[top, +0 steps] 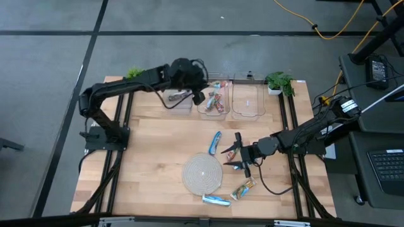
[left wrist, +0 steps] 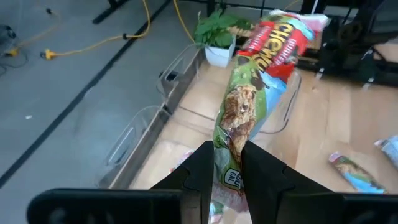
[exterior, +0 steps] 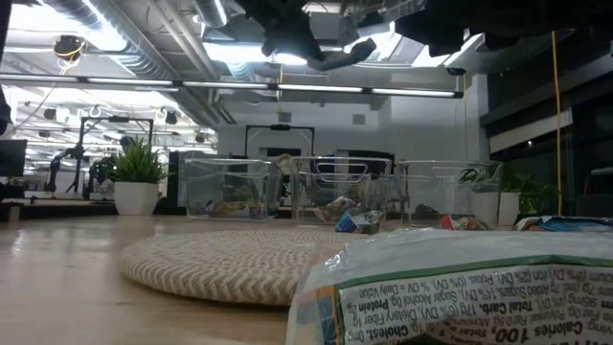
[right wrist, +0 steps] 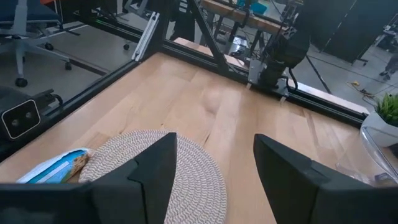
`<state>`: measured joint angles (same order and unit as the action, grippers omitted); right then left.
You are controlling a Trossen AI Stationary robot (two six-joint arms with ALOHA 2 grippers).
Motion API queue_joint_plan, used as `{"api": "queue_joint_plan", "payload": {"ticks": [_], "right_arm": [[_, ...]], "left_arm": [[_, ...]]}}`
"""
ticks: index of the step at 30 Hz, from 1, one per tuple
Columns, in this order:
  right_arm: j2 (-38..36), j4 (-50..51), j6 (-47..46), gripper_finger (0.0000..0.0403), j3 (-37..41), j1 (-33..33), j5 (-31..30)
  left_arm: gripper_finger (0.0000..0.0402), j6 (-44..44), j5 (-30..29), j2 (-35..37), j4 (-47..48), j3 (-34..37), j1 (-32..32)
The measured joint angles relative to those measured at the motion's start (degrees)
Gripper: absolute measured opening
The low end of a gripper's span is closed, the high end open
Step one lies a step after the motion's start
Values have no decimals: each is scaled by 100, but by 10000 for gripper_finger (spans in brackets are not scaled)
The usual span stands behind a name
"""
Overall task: Pick and place Granola Bars by type
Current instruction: Put the red granola bar into the center transparent bin
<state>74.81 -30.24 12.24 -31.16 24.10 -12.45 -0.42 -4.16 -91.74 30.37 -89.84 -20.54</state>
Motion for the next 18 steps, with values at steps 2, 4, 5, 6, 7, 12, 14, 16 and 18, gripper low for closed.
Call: {"api": "queue_joint_plan", "payload": {"ticks": [2,4,5,6,7,12,14,16,18], "right_arm": [[0,0,1,216,0,0,0],[0,0,3,216,0,0,0],[0,0,4,216,0,0,0],[0,3,5,216,0,0,0],[0,4,5,216,0,0,0],[0,4,21,216,0,0,0],[0,23,23,216,0,0,0],[0,50,25,216,0,0,0],[0,74,25,216,0,0,0]], "left_arm": [[65,57,85,-178,403,-372,-70],[65,70,121,-388,735,-726,-114],[65,71,125,-480,863,-863,-130],[65,71,127,-579,985,-983,-148],[65,60,130,-683,1076,-1088,-168],[65,-22,286,-1209,1184,-1297,-277],[65,-31,344,-1401,1159,-1333,-337],[65,-33,454,-1561,1188,-1334,-408],[65,-35,535,-1704,1180,-1334,-454]]}}
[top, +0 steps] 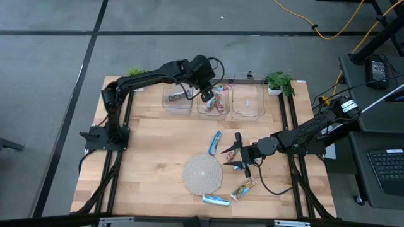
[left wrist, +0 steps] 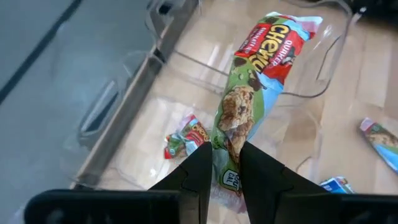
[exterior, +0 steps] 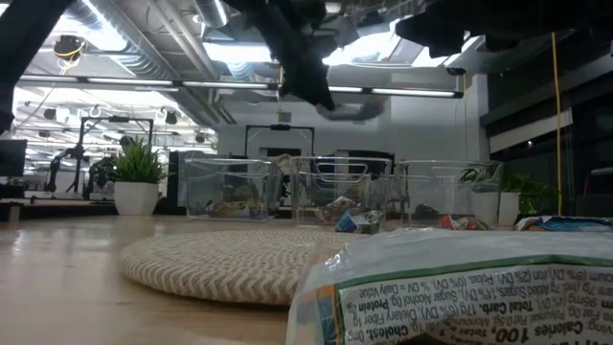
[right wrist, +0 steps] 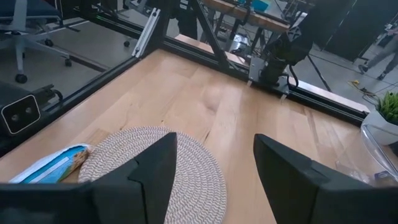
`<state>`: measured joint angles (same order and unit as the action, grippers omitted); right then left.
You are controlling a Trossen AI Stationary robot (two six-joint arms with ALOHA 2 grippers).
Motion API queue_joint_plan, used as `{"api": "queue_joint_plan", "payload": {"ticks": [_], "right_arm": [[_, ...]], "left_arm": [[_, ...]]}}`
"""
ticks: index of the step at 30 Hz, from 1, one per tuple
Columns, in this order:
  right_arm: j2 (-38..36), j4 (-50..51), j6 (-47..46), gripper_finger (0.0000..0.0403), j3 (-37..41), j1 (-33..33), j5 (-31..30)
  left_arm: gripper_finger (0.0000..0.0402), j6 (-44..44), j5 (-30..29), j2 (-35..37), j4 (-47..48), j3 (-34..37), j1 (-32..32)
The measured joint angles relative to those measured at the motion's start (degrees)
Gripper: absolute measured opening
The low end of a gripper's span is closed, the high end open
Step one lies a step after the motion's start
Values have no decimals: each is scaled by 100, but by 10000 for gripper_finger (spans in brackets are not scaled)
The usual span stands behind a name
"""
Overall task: Pick and place Granola Bars by type
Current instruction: Put the red granola bar into the center transparent bin
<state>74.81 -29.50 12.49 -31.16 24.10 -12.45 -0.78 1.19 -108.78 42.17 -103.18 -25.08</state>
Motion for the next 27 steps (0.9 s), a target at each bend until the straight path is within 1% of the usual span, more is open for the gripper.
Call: {"api": "queue_joint_plan", "payload": {"ticks": [12,27], "right_arm": [[0,86,0,216,0,0,0],[2,117,-20,216,2,0,0]], "left_arm": [[65,-253,9,-453,25,0,-132],[65,-258,-17,-1088,-138,7,-658]]}}
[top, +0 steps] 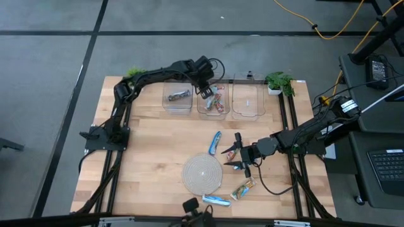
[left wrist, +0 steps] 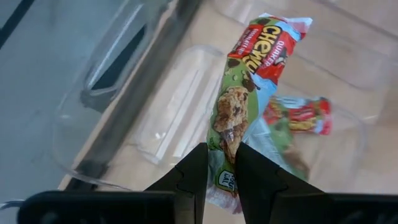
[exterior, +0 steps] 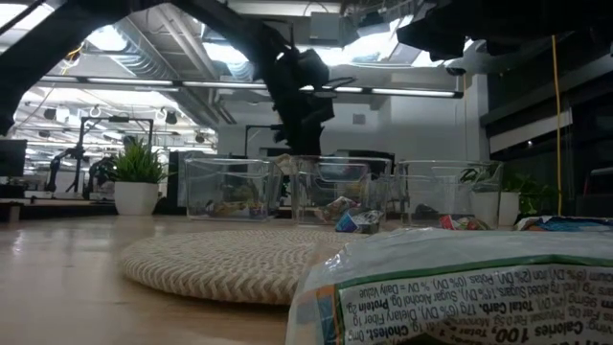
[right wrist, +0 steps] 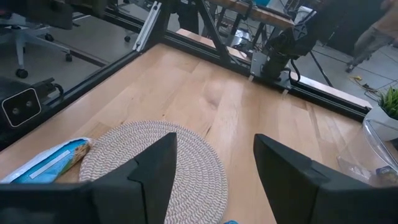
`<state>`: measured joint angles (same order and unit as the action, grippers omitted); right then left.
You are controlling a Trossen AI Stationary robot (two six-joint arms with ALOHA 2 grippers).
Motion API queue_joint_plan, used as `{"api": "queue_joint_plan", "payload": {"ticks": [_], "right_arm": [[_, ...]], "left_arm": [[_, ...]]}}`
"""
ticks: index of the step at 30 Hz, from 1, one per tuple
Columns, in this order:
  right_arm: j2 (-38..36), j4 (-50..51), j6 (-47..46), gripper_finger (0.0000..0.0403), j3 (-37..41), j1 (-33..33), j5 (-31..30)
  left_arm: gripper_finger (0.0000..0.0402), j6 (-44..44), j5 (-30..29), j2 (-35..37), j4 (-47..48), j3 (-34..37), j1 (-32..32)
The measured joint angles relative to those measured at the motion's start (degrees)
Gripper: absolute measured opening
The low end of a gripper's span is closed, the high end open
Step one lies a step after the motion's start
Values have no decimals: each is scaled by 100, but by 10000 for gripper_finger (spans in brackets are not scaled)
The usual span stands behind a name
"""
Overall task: Pick and place Granola Bars by type
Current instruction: Put the red granola bar into the center transparent bin
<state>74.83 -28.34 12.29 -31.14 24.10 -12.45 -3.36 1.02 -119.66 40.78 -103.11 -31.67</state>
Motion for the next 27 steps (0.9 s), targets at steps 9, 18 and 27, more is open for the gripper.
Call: {"api": "queue_joint_plan", "payload": {"ticks": [9,18,27], "right_arm": [[0,-20,17,216,0,0,0],[2,49,20,216,2,0,1],[2,69,20,216,2,0,2]], "left_arm": [[65,-41,21,-212,-171,7,-230],[65,7,117,-407,-349,4,-274],[71,23,159,-412,-296,4,-273]]}}
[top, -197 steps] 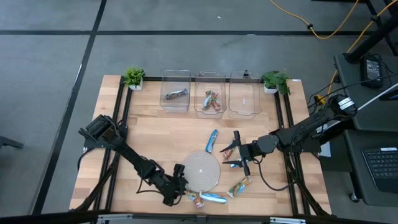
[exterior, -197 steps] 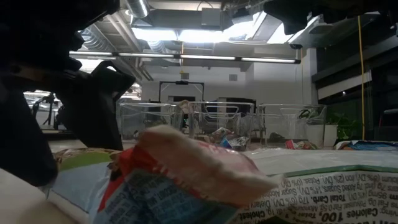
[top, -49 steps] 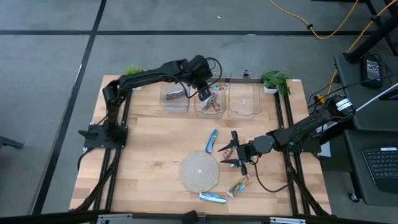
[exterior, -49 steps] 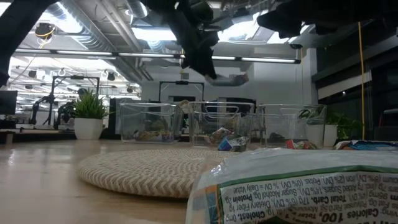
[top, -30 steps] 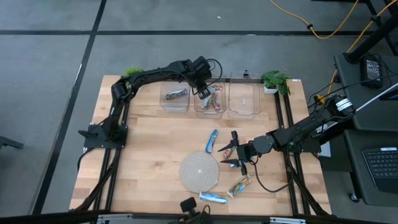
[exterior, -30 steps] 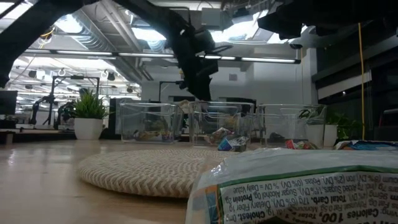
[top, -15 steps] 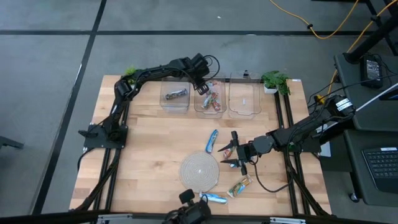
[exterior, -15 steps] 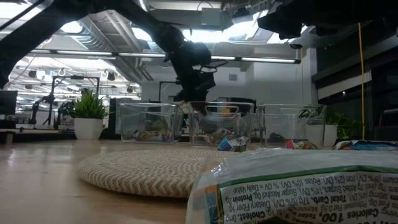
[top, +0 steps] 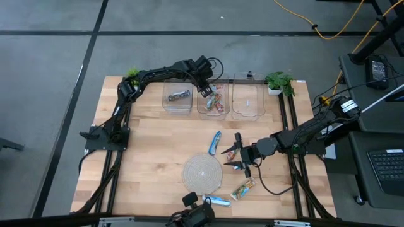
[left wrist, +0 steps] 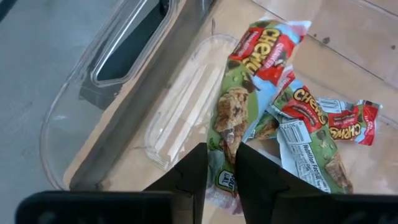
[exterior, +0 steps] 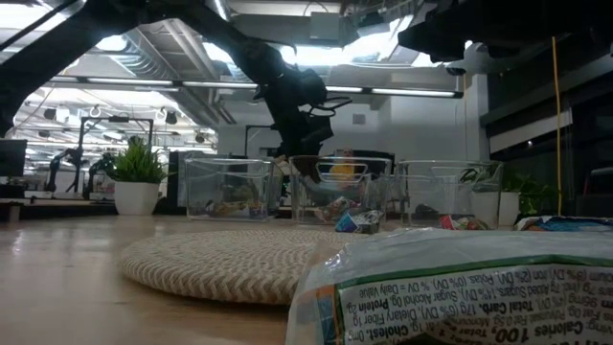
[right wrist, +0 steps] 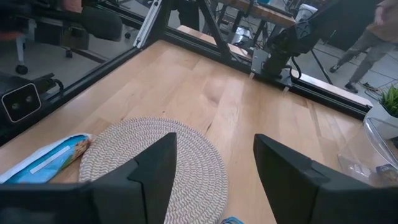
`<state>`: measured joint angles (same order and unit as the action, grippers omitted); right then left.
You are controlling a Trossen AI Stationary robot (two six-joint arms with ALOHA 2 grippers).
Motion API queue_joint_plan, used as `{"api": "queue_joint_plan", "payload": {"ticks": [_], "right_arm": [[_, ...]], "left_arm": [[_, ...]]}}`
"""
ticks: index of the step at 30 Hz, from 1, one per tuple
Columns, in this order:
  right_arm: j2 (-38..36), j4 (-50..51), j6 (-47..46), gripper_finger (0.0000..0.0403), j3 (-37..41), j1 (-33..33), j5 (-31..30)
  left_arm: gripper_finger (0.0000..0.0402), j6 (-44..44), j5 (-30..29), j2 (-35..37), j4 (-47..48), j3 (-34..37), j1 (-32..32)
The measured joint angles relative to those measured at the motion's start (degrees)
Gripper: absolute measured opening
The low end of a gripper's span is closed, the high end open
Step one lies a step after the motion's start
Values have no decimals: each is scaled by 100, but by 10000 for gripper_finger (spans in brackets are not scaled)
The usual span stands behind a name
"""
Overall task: Pick and place Granola Bars by type
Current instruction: Put the red granola bar into the center transparent bin, then put the blue granola bar into the left transparent bin
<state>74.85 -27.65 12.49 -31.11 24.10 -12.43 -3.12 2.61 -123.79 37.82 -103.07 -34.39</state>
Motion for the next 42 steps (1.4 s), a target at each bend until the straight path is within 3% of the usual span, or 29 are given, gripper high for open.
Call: {"api": "queue_joint_plan", "payload": {"ticks": [14,25,34,42], "right_arm": [[0,6,-2,216,0,0,0],[0,333,-100,216,0,1,0],[0,353,-297,216,0,4,-584],[0,713,-431,216,-2,4,-553]], "left_arm": [[105,-90,0,46,112,0,28],[103,-124,-11,850,744,-7,334],[98,-145,-178,1585,1572,-7,1262],[93,317,-369,1759,2005,-7,2483]]}}
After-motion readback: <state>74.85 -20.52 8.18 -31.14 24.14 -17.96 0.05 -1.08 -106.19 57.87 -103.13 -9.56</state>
